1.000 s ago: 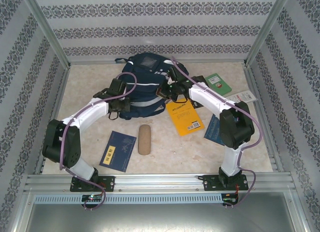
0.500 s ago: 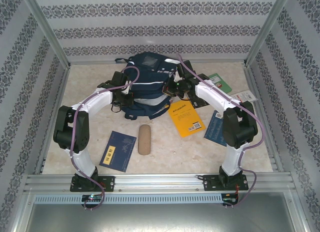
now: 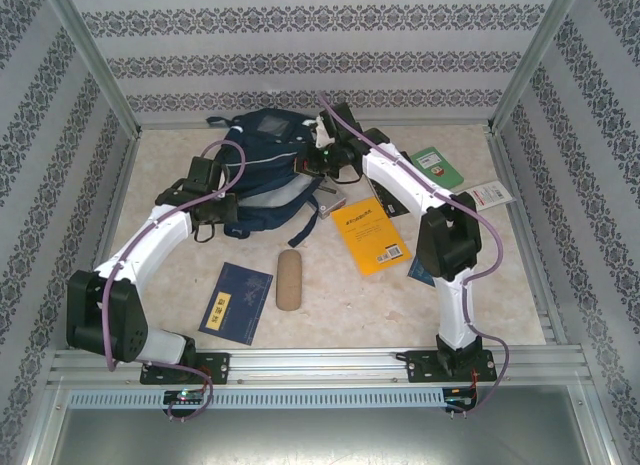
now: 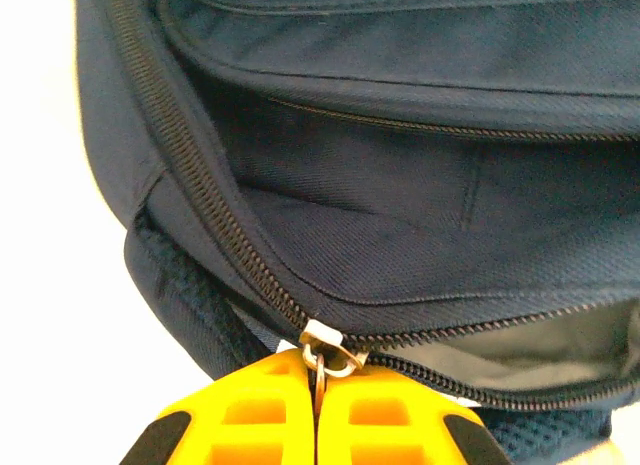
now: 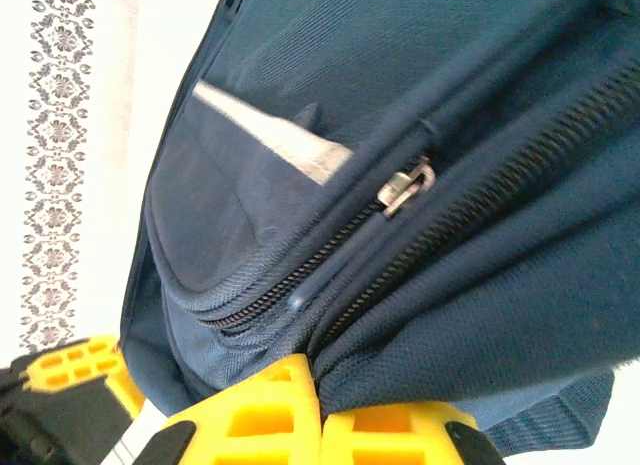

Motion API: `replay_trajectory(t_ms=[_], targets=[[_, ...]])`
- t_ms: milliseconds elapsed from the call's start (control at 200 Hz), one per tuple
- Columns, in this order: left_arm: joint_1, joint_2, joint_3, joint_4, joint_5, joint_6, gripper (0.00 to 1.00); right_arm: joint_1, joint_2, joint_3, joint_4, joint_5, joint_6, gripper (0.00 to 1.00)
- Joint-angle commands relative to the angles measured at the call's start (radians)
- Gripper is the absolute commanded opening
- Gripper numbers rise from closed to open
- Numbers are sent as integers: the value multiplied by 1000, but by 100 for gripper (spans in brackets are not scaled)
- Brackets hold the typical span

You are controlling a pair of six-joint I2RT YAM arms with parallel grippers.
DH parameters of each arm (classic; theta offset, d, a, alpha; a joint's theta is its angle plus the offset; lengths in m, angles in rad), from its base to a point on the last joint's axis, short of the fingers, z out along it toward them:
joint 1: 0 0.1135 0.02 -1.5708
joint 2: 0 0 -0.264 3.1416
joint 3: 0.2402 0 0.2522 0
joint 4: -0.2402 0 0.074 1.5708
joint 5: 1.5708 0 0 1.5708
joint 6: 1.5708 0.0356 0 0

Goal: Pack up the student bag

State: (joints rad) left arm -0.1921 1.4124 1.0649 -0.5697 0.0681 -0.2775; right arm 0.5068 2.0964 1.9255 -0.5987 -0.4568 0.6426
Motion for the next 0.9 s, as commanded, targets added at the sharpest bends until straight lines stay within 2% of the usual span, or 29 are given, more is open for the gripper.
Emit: replay_trajectory(t_ms=[0,140,295,430,545,625,759,894], targets=[[-52,-14,5,-81,19,-41,0,-37,13,26,33,141,-57,0],[-160,30,68,-85,38,-56,0,-37,-4,-17,37,159,-65,0],[-196,78,86,-87,87,-64,0,-39,-19,-57,47,181,-71,0],[-191,100,92,-157,-6,-43,0,-58,-44,-105,53,210,-91,0],[-144,131,99,-238,-82,-26,0,-95,-82,-163,65,240,-119,0],[-79,148,97,-279,-127,-28,0,-129,-106,-198,71,242,-126,0],[28,183,104,-303,-147,-30,0,-164,-149,-264,92,250,-131,0],[75,246,149,-301,-168,-10,0,-181,-162,-287,102,252,-130,0]])
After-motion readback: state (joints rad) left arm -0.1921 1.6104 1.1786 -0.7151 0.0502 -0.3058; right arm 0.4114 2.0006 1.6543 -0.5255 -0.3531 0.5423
